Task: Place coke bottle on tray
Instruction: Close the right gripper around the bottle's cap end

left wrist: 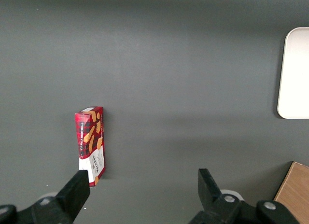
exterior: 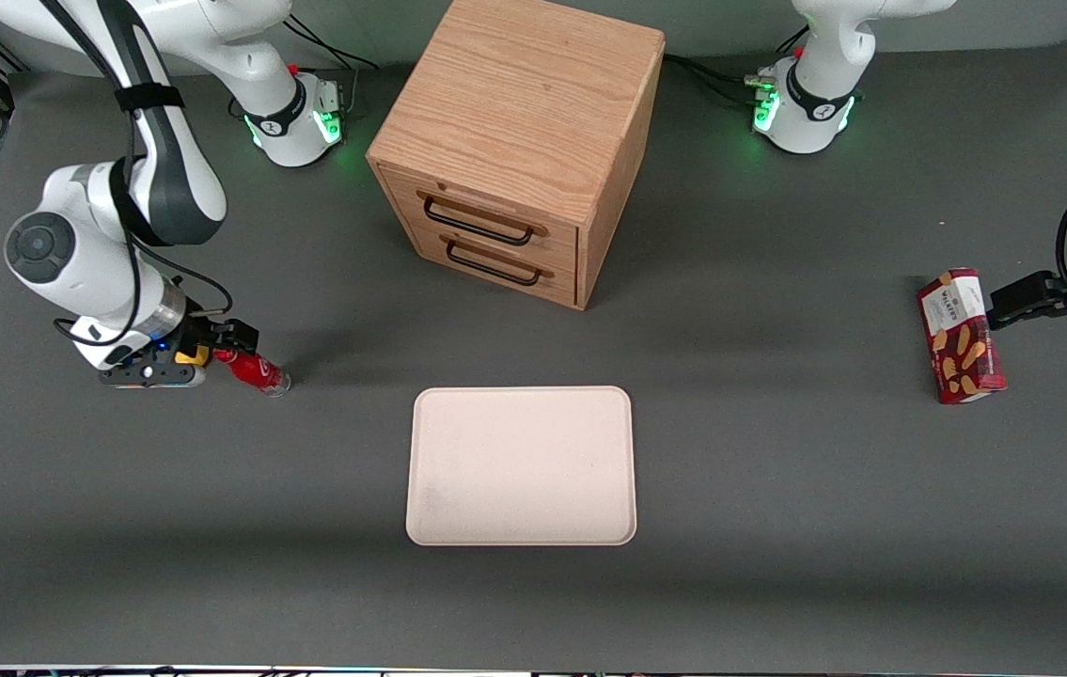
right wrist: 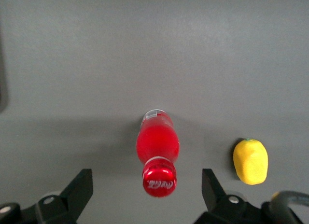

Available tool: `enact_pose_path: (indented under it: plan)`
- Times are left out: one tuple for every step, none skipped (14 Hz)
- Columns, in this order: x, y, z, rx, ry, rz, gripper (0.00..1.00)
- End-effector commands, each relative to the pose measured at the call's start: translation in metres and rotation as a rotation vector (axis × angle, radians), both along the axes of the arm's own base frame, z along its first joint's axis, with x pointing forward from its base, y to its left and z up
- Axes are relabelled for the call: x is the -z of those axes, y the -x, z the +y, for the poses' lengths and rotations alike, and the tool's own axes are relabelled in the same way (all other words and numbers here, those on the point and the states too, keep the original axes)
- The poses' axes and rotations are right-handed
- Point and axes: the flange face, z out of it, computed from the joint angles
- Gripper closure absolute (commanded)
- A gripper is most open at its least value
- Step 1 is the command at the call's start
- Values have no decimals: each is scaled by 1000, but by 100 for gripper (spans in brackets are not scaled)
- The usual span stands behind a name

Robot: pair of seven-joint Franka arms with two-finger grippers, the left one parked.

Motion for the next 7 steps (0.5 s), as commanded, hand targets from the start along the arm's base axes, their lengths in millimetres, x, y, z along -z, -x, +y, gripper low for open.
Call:
enact_pose_path:
  plan:
    - [13,3,1,-34,-7,-14,0]
    - [14,2,-1,-59,-6,-14,0]
    - [16,2,-3,-73,-7,-12,0]
    - [15,2,-3,-75,-7,-14,0]
    - [15,2,-3,-75,-7,-14,0]
    - [15,2,-4,-75,-7,-14,2]
    - [15,2,-3,-77,-7,-14,9]
